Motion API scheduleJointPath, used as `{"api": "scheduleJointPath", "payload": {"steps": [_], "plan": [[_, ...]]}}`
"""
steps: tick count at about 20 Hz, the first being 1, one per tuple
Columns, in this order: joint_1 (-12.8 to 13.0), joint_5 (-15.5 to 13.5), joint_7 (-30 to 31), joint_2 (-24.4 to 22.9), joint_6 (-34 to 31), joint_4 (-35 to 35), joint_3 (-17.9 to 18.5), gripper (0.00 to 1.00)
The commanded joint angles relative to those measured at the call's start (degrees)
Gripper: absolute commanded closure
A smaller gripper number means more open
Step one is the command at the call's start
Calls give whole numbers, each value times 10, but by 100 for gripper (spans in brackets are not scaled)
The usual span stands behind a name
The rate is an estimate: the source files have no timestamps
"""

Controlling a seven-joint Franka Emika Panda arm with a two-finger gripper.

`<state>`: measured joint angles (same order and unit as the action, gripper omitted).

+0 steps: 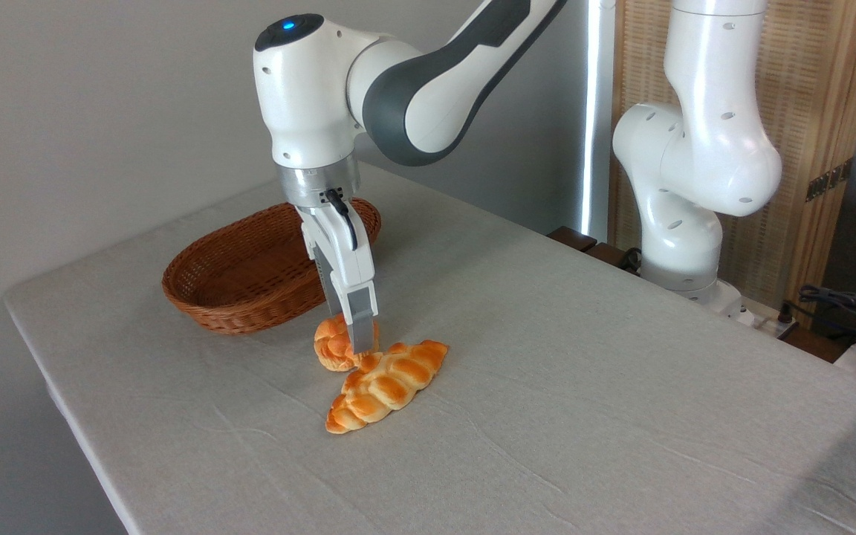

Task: Put bread into the basket
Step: 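Move the gripper over the small round bun and lower it, then close the gripper on the small round bun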

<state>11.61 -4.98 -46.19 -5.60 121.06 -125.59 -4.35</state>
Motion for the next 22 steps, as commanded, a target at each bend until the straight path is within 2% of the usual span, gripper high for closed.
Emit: {"api": "scheduleJointPath", "payload": {"steps": [1,3,4,7,9,12,20,22], "plan": [[4,-4,-5,2,14,-8,3,0],[5,-4,-6,7,15,-8,3,2],[11,-1,-7,7,15,-8,3,13],[14,1,-20,7,14,-7,3,32],[15,1,-35,11,14,-7,3,49],[15,1,-37,11,14,-7,3,60],[14,1,-36,9,13,-4,5,60],[13,1,-36,5,12,-1,9,69]]}}
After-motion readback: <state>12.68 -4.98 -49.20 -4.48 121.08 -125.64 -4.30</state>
